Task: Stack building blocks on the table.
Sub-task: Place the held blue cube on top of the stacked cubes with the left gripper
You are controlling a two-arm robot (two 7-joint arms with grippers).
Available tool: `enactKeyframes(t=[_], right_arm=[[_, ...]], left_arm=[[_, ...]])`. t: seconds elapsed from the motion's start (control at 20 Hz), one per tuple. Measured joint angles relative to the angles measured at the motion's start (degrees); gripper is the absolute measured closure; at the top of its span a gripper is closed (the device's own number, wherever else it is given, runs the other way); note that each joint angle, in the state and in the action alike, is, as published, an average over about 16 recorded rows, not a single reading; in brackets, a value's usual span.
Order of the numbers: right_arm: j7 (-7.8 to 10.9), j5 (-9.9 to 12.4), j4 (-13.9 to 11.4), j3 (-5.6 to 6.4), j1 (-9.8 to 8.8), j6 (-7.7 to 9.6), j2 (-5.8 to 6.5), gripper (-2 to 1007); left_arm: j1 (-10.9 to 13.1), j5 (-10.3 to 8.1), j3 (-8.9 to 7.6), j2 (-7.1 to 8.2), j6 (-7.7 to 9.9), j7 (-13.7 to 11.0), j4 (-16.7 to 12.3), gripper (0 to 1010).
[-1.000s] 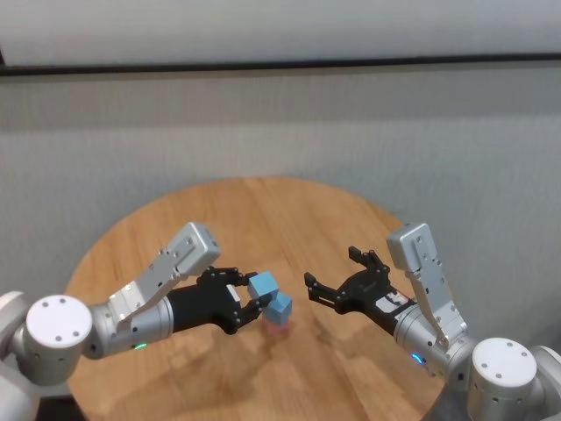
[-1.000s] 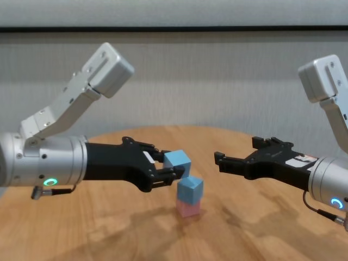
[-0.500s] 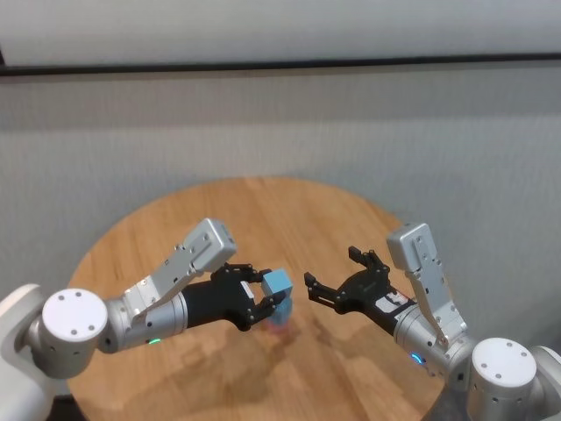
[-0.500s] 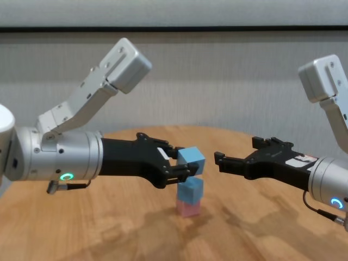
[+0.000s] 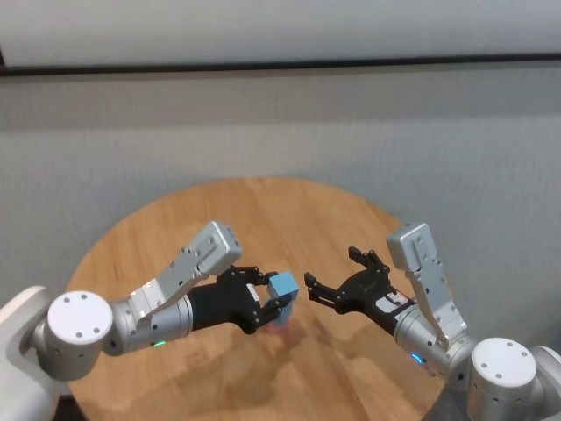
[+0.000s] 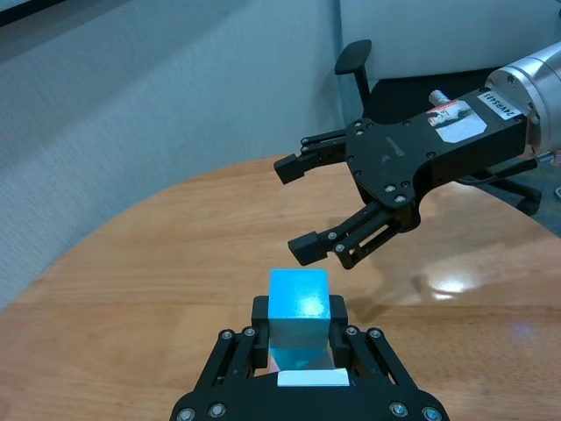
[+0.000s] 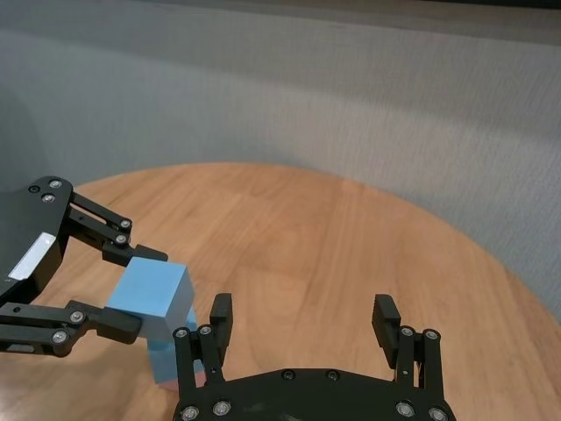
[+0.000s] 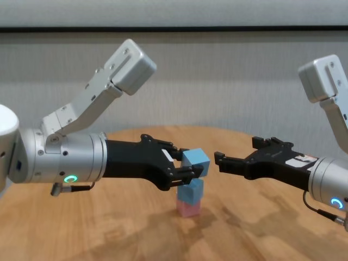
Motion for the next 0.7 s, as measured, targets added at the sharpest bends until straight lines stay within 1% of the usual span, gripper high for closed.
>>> enactKeyframes(t=[0.7], right_arm=[[0.00,0.0,0.0,0.00,0.00,0.00,0.00,0]], left_arm=[[0.1,-0.20,0.43,-0.39,-0.68,-0.3,0.8,606]])
